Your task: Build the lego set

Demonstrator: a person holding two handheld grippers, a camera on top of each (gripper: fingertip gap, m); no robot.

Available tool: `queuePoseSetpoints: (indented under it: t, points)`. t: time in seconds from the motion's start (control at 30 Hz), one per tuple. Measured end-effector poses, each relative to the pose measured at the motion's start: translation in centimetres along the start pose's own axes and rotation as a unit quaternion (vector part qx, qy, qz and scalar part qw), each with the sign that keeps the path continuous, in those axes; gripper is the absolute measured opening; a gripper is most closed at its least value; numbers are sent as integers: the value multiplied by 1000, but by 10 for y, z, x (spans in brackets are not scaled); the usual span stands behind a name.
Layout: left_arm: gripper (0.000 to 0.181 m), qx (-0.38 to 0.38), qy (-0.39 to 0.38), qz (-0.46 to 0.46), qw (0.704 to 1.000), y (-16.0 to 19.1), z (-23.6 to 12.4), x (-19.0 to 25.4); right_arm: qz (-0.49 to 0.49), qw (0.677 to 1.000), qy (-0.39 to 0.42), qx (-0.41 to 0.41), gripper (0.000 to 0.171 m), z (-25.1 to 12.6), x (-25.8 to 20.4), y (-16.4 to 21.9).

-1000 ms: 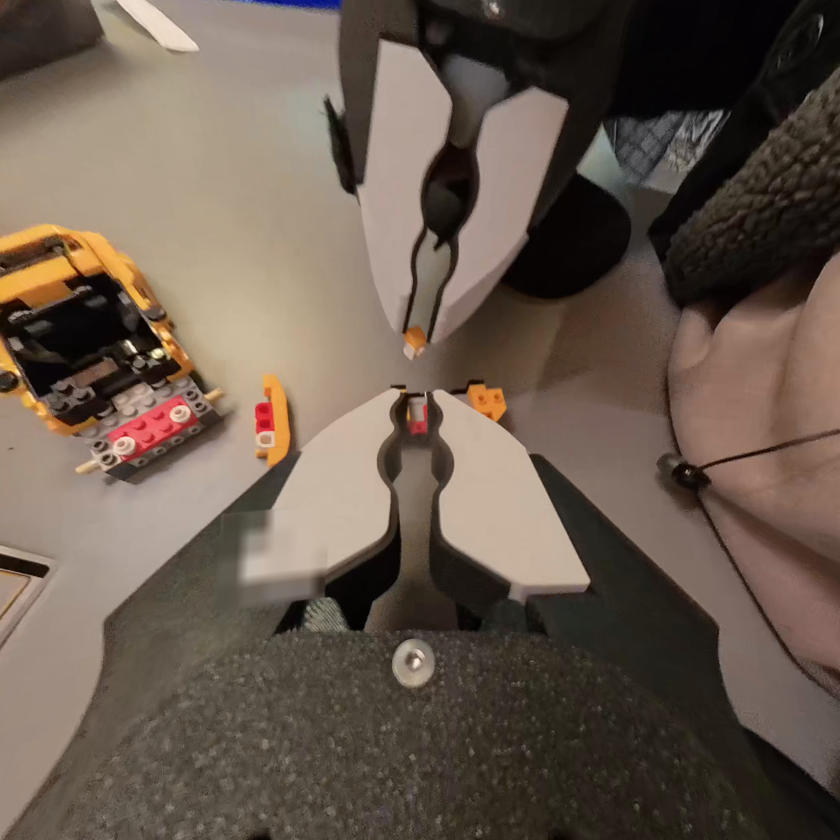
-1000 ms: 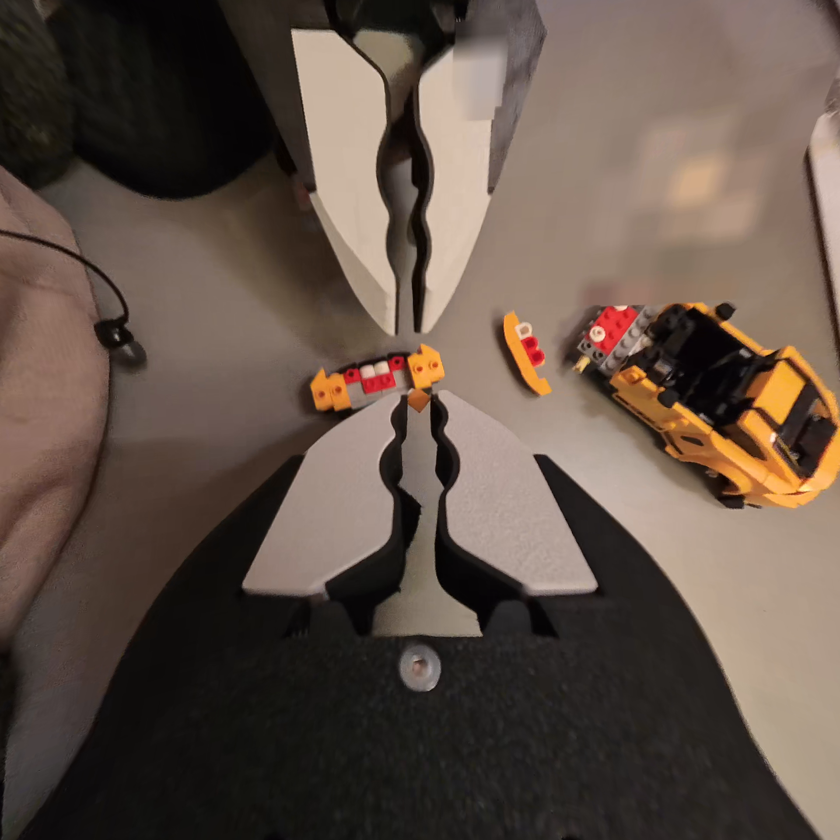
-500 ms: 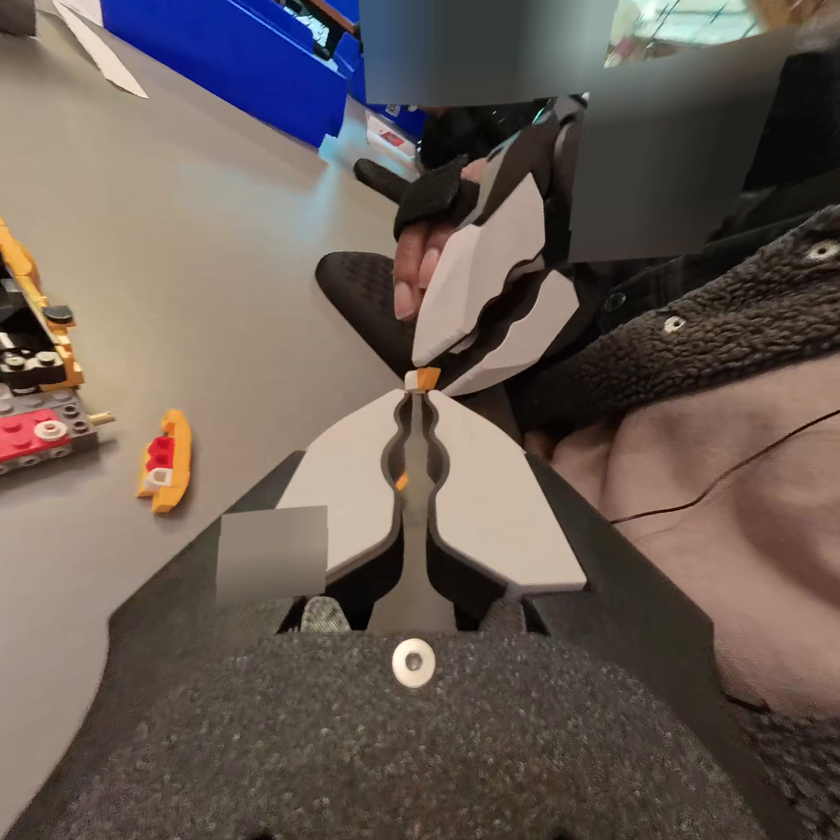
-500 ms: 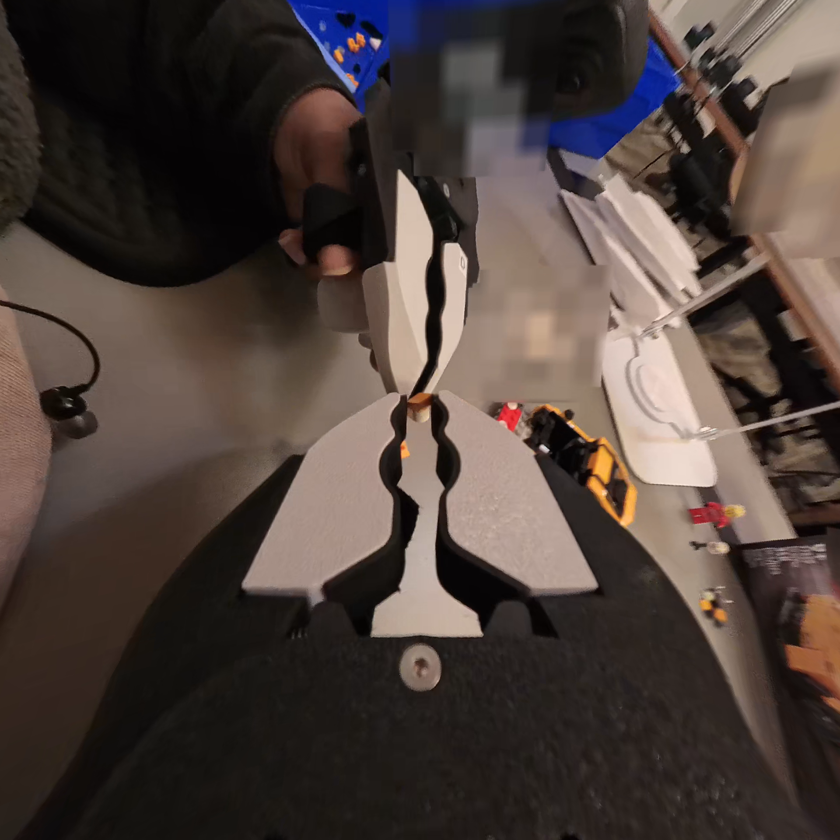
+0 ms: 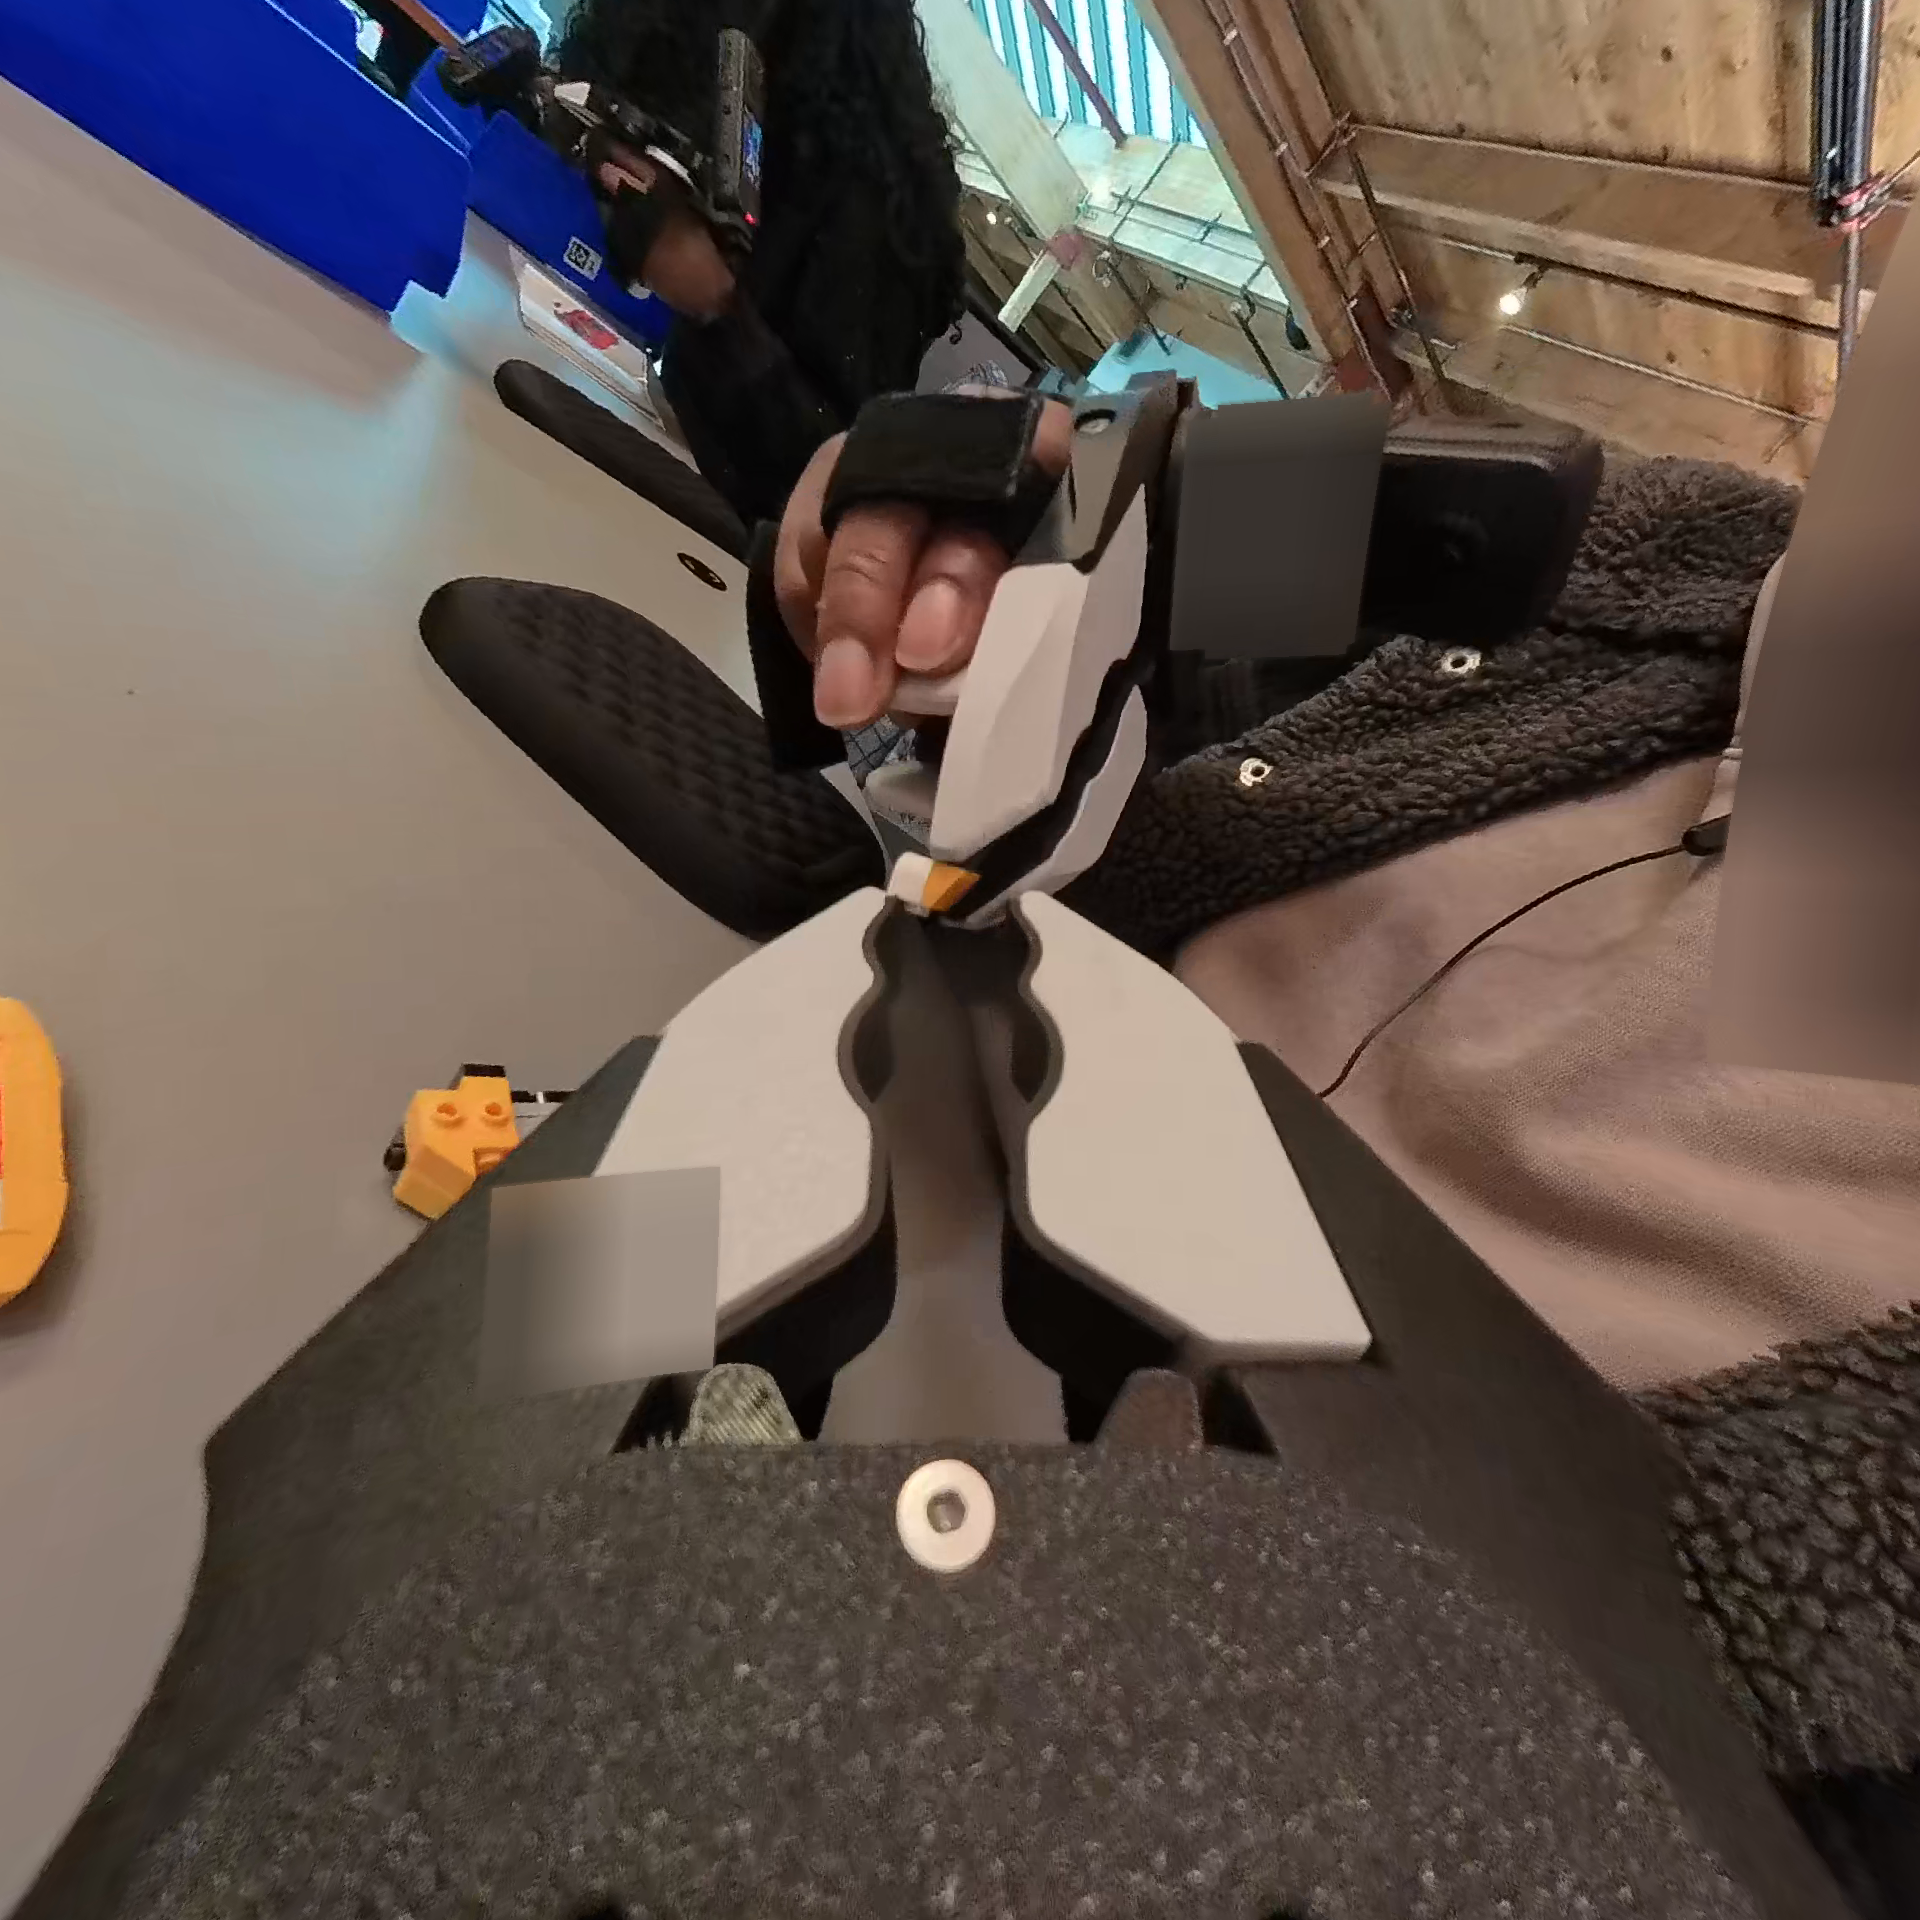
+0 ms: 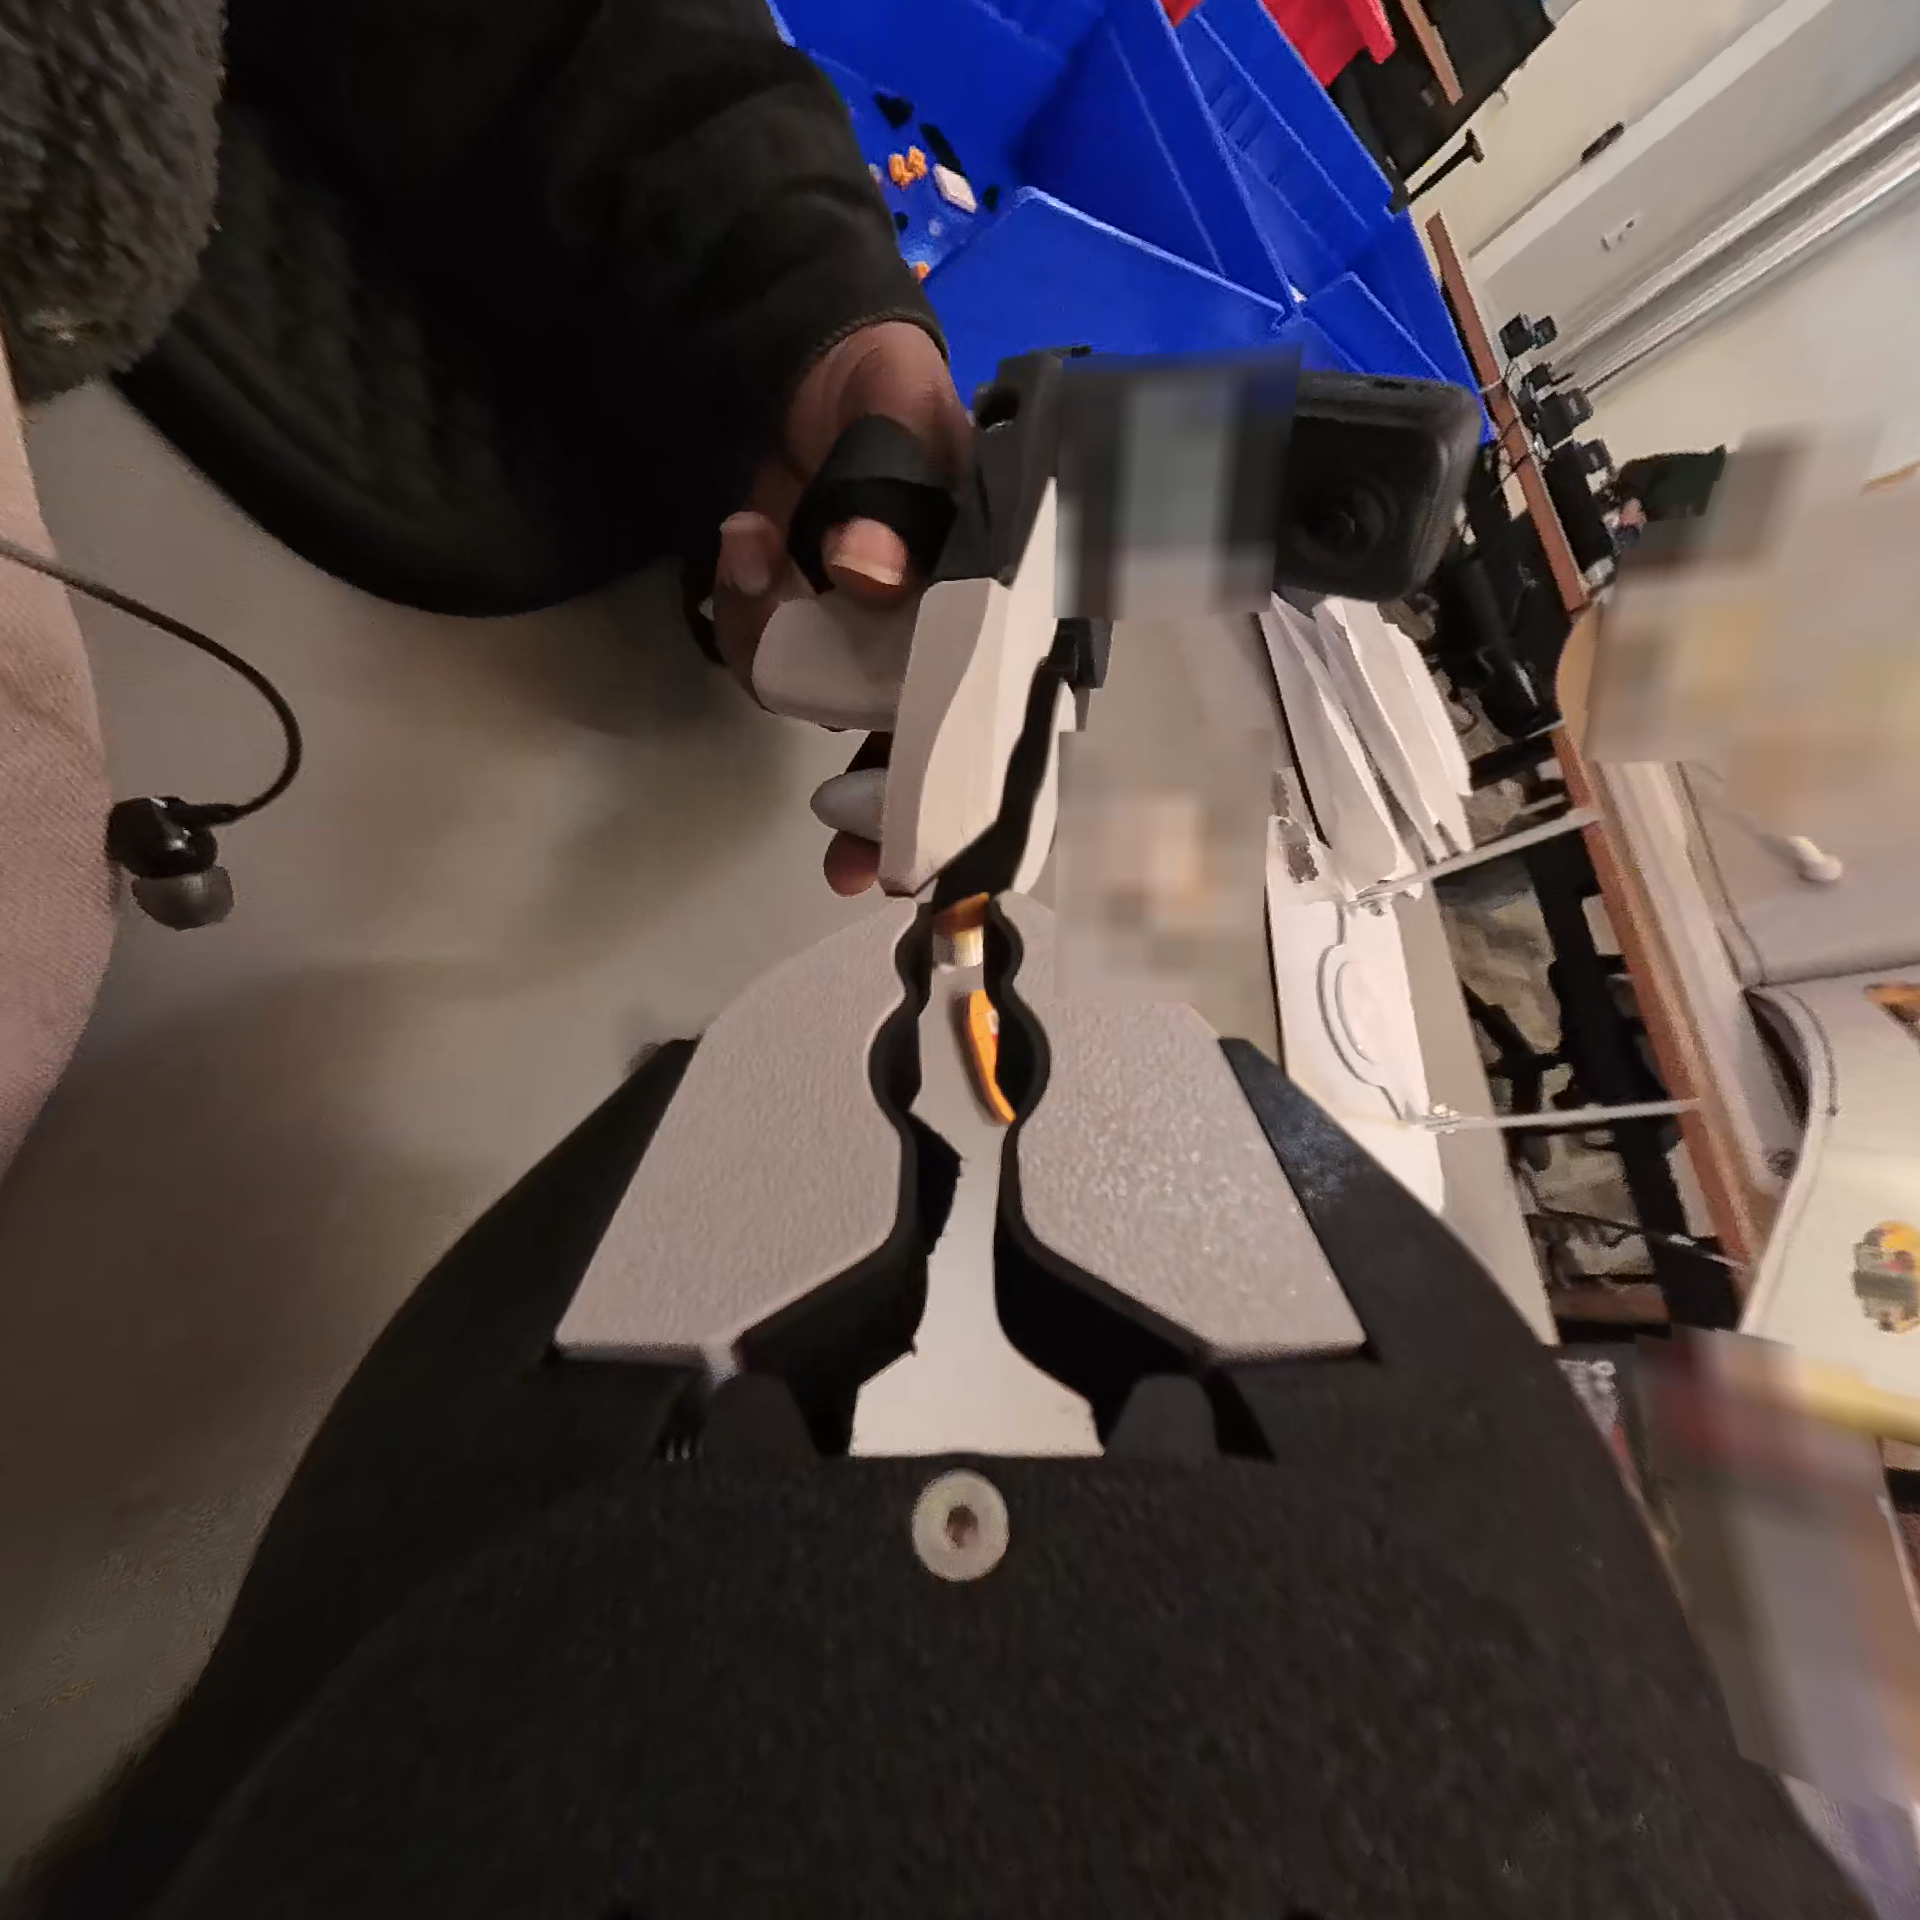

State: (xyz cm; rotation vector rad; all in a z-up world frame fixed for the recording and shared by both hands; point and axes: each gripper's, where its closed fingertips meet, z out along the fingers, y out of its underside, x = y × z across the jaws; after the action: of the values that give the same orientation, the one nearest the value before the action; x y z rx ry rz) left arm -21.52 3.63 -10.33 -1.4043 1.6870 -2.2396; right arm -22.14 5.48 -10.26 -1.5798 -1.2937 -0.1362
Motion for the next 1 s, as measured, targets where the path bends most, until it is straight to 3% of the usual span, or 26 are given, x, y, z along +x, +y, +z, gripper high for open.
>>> queuePoseSetpoints:
  t: [0.13,0.37,0.6,1.0]
  points:
    - [18,-3,5,-7,1000,1,0,1,-45,999,1,-13,8,1,-2,-1]
    - [16,-14,56,-15,998,5,1,13,-40,998,-40,26,10,-1,-10,-12]
    - [8,-35,55,14,998,11,2,16,35,992,-113,43,14,-4,-14,-11]
    - [6,-42,4,80,996,12,1,6,126,980,-142,66,11,-8,-7,-11]
